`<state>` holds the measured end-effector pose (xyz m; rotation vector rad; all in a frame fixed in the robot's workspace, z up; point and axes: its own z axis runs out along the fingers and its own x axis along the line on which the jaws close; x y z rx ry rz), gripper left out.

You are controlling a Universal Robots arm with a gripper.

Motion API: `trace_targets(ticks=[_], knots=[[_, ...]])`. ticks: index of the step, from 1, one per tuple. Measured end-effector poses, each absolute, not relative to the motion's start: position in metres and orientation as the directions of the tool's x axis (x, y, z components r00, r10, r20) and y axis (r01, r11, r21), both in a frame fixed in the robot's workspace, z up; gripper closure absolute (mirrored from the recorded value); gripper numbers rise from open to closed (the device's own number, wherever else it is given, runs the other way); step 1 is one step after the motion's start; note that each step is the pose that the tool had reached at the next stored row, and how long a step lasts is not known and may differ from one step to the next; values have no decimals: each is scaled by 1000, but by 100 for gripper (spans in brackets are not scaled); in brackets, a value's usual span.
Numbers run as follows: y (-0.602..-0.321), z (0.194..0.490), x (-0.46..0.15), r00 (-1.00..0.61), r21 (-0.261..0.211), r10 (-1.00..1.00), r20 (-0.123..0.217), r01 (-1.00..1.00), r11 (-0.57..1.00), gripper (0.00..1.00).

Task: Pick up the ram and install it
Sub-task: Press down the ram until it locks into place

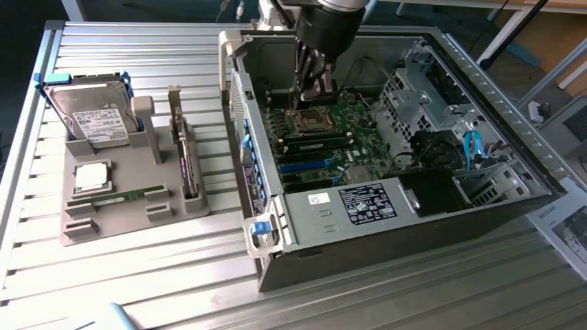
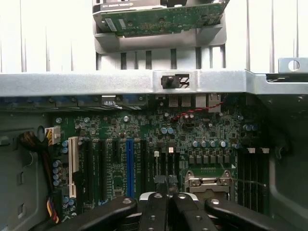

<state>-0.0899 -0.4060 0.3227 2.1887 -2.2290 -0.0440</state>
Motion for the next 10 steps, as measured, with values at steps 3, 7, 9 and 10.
trace_targets(ticks=[3,7,9,10], knots=[[-406,323,-90,-18,32,-1000,-6,-999,18,90],[-405,323,-85,-18,32,-1000,-5,-999,18,90],[-405,323,-81,-18,32,-1000,-4,-999,18,90],[-405,323,-78,-18,32,-1000,-4,-999,18,90]])
